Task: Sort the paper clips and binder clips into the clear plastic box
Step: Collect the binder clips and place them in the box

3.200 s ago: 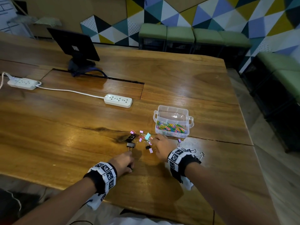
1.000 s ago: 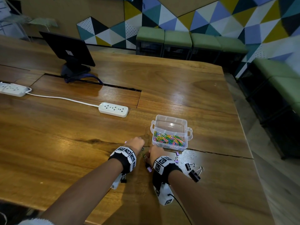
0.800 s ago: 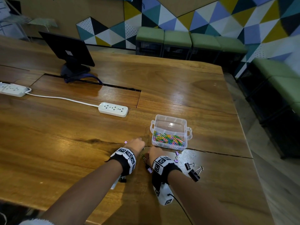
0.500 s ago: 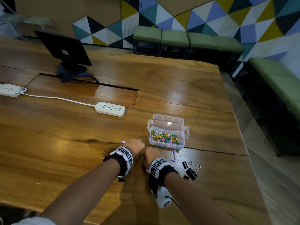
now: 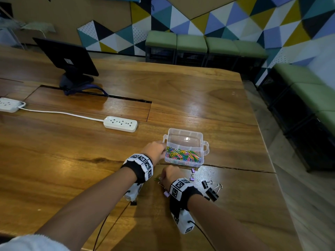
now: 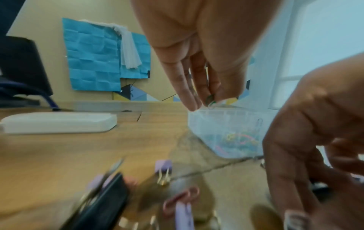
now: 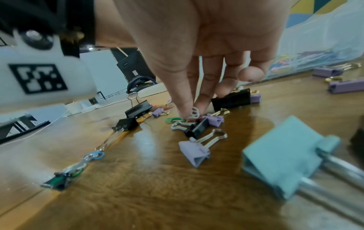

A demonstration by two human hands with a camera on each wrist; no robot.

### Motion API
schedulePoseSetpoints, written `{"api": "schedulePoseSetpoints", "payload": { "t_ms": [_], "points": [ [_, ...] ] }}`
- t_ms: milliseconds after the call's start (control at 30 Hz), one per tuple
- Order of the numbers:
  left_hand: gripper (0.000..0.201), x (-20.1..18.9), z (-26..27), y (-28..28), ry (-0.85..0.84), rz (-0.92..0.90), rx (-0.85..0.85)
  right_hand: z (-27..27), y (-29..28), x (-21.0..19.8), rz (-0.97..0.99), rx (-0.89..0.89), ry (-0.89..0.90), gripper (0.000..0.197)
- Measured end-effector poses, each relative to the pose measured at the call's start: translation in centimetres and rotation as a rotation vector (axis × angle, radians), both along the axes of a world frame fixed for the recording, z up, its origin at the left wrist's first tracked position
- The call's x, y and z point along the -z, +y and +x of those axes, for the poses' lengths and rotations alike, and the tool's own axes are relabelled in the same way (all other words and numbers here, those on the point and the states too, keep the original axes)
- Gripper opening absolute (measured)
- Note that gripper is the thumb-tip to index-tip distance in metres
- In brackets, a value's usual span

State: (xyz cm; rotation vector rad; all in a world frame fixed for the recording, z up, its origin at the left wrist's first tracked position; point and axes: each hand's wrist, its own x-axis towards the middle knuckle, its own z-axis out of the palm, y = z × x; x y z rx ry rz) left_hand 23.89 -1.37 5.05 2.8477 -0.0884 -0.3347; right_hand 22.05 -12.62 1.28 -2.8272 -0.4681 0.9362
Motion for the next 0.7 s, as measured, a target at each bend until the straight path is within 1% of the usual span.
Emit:
{"api": "schedulePoseSetpoints", "payload": {
  "t_ms": [67, 133, 300, 400, 500, 533, 600, 667, 700],
  "points": [
    [0.023, -0.7, 0.9, -0.6, -0.034, 0.002, 0.043, -0.1, -0.5, 0.1, -0.010, -0.039, -0.025, 0.016],
    [0.024, -1.0, 1.8, -1.2, -0.040, 0.016, 0.077, -0.2, -0.9, 0.3, -0.019, -0.077, -0.068, 0.022],
    [0.024, -0.5, 3.5, -2.3, 0.025, 0.080, 0.099, -0.7, -1.0, 0.4, -0.115, -0.186, -0.050, 0.035],
    [0.028, 0.2, 3.9, -2.6, 0.064, 0.125, 0.107, -0.9, -1.3, 0.0, -0.149, -0.281, -0.077, 0.043],
    [0.033, 0.4, 3.8, -2.6, 0.070, 0.111, 0.104, -1.1, -1.6, -0.4, -0.179, -0.367, -0.104, 0.048],
    [0.033, 0.3, 3.6, -2.5, 0.059, 0.082, 0.099, -1.2, -1.6, -0.5, -0.186, -0.373, -0.108, 0.046],
    [0.027, -0.1, 2.7, -2.0, 0.012, 0.011, 0.096, -1.1, -1.7, -0.4, -0.170, -0.359, -0.123, 0.033],
    [0.021, -0.2, 1.2, -1.4, 0.001, -0.036, 0.143, -0.9, -2.1, -0.5, -0.128, -0.328, -0.159, 0.023],
    [0.019, -0.1, 0.3, -1.2, 0.028, -0.042, 0.183, -0.8, -2.4, -0.6, -0.103, -0.327, -0.169, 0.023]
  ]
}}
